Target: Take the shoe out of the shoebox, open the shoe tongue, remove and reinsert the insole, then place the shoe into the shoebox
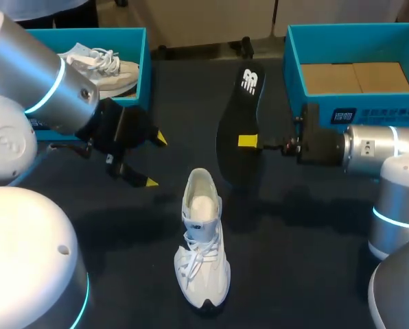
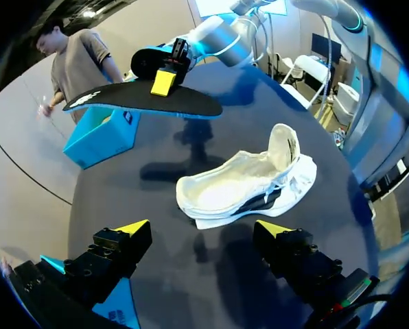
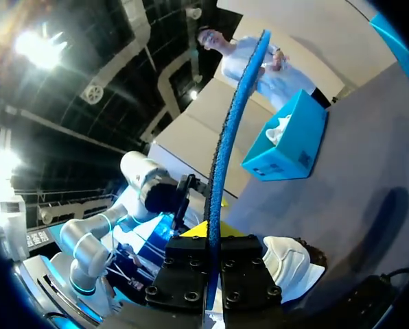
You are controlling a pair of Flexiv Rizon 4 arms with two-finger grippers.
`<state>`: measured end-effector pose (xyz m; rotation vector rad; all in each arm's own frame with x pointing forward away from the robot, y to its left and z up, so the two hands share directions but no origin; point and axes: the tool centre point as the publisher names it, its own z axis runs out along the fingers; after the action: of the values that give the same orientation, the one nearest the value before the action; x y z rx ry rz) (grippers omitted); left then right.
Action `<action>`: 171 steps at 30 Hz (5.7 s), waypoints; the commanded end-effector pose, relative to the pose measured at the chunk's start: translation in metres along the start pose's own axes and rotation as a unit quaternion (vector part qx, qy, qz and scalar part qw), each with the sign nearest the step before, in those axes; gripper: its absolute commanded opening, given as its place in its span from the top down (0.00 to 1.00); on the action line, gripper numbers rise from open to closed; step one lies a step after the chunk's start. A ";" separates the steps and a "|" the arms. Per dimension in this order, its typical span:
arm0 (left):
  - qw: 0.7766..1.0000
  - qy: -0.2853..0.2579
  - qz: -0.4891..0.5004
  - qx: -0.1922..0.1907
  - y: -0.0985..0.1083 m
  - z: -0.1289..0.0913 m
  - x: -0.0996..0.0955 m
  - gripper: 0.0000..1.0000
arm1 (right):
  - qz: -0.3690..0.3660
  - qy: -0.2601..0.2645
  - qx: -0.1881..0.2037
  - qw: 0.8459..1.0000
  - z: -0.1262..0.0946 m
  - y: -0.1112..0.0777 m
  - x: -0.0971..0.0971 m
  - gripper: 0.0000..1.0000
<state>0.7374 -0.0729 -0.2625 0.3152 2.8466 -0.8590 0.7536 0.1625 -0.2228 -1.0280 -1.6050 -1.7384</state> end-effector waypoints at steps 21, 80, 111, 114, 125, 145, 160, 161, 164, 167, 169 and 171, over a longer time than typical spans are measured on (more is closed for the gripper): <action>0.999 0.047 -0.015 -0.009 0.025 0.043 0.030 0.00 | -0.078 0.008 -0.018 0.997 0.033 -0.015 -0.023 1.00; 0.987 0.093 -0.106 -0.069 0.026 0.084 0.038 0.00 | -0.200 0.007 -0.037 0.979 0.065 -0.037 -0.049 1.00; 0.987 0.093 -0.106 -0.069 0.026 0.084 0.038 0.00 | -0.223 0.010 -0.039 0.974 0.056 -0.064 -0.063 1.00; 0.987 0.093 -0.106 -0.069 0.026 0.084 0.038 0.00 | -0.220 0.017 -0.037 0.975 0.058 -0.069 -0.065 1.00; 0.987 0.093 -0.106 -0.069 0.026 0.084 0.038 0.00 | -0.205 0.023 -0.025 0.978 0.070 -0.086 -0.069 1.00; 0.987 0.093 -0.106 -0.069 0.026 0.084 0.038 0.00 | -0.155 0.012 0.007 0.988 0.063 -0.114 -0.068 1.00; 0.987 0.093 -0.106 -0.069 0.026 0.084 0.038 0.00 | -0.114 0.022 0.046 0.992 0.074 -0.123 -0.075 1.00; 0.987 0.093 -0.106 -0.069 0.026 0.084 0.038 0.00 | -0.116 0.026 0.045 0.992 0.075 -0.122 -0.074 1.00; 0.987 0.093 -0.106 -0.069 0.026 0.084 0.038 0.00 | -0.119 0.031 0.045 0.991 0.076 -0.120 -0.072 1.00; 0.987 0.093 -0.106 -0.069 0.026 0.084 0.038 0.00 | -0.120 0.034 0.045 0.991 0.076 -0.119 -0.071 0.93; 0.987 0.093 -0.106 -0.069 0.026 0.084 0.038 0.00 | -0.122 0.038 0.044 0.991 0.076 -0.119 -0.069 0.93; 0.987 0.093 -0.106 -0.069 0.026 0.084 0.038 0.00 | -0.123 0.040 0.044 0.991 0.076 -0.118 -0.067 0.89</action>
<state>0.7136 -0.0921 -0.3530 0.0778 3.1386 -0.6972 0.7069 0.2444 -0.3427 -0.7424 -1.8030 -1.8247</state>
